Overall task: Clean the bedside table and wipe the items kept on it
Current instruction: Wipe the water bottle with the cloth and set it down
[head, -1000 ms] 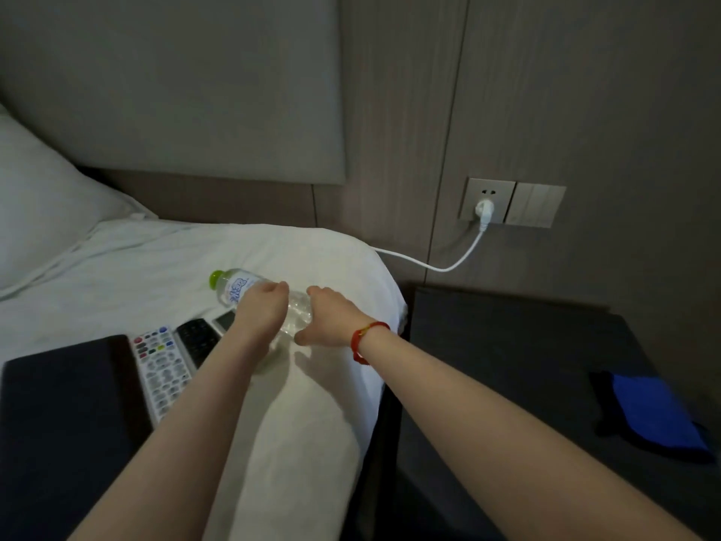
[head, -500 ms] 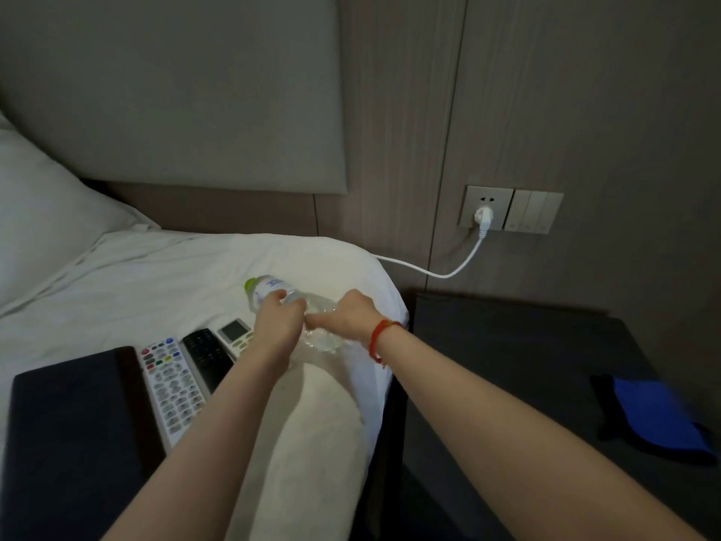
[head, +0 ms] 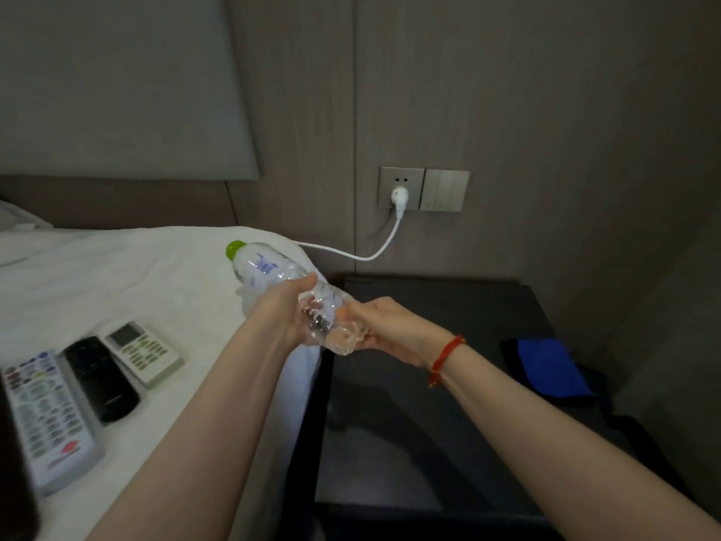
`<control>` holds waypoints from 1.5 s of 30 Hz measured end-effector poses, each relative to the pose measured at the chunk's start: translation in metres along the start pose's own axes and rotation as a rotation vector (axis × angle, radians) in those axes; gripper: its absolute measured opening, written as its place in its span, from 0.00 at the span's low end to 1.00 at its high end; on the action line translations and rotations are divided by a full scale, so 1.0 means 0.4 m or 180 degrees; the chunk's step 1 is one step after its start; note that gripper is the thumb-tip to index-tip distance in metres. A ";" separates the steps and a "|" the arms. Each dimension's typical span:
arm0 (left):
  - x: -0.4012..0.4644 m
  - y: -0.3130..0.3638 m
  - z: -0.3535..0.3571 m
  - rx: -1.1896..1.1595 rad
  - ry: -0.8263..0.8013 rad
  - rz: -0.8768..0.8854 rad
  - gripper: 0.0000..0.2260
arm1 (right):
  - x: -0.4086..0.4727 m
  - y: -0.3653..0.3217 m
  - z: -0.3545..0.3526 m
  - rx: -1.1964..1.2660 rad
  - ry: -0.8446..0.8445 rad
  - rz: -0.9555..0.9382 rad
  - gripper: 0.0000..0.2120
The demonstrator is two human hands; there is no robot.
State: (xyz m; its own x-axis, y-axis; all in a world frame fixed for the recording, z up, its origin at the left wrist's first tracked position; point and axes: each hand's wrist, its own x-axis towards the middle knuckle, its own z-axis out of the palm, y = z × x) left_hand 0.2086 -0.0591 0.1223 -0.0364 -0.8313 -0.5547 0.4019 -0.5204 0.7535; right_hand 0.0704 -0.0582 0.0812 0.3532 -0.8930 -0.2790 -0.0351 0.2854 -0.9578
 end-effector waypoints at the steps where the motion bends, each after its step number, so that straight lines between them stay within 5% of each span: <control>1: -0.001 -0.016 0.021 0.0050 -0.0095 0.0039 0.10 | -0.021 0.006 -0.033 -0.0121 -0.0078 -0.0027 0.12; 6: 0.021 -0.113 0.110 0.0113 -0.0438 0.0087 0.03 | -0.088 0.063 -0.215 -0.0437 -0.0156 0.0381 0.26; 11: 0.050 -0.208 0.178 0.0259 -0.0908 0.0126 0.05 | -0.089 0.233 -0.454 -0.1027 0.2653 0.0848 0.16; 13: 0.060 -0.230 0.200 0.0357 -0.1022 0.0183 0.12 | -0.118 0.306 -0.523 -0.1614 0.3263 0.1077 0.11; 18: 0.083 -0.266 0.239 0.0492 -0.1199 0.0182 0.21 | -0.137 0.392 -0.558 -0.2193 0.3363 0.0979 0.10; 31: 0.086 -0.289 0.252 0.0495 -0.1263 0.0184 0.21 | -0.119 0.384 -0.554 -0.3628 0.3057 0.1265 0.09; 38: 0.056 -0.280 0.226 0.0511 -0.1267 0.0132 0.21 | -0.177 0.371 -0.613 -0.1571 0.3350 0.0497 0.09; 45: -0.006 -0.278 0.196 0.0480 -0.1259 0.0169 0.20 | -0.272 0.173 -0.570 0.1277 0.2541 0.0072 0.09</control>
State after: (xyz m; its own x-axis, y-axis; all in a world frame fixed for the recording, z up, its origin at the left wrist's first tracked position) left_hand 0.0922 -0.0148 0.0675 -0.3791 -0.8534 -0.3576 0.2754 -0.4730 0.8369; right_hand -0.1836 -0.0206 0.0294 -0.4049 -0.8191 -0.4063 0.3484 0.2726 -0.8968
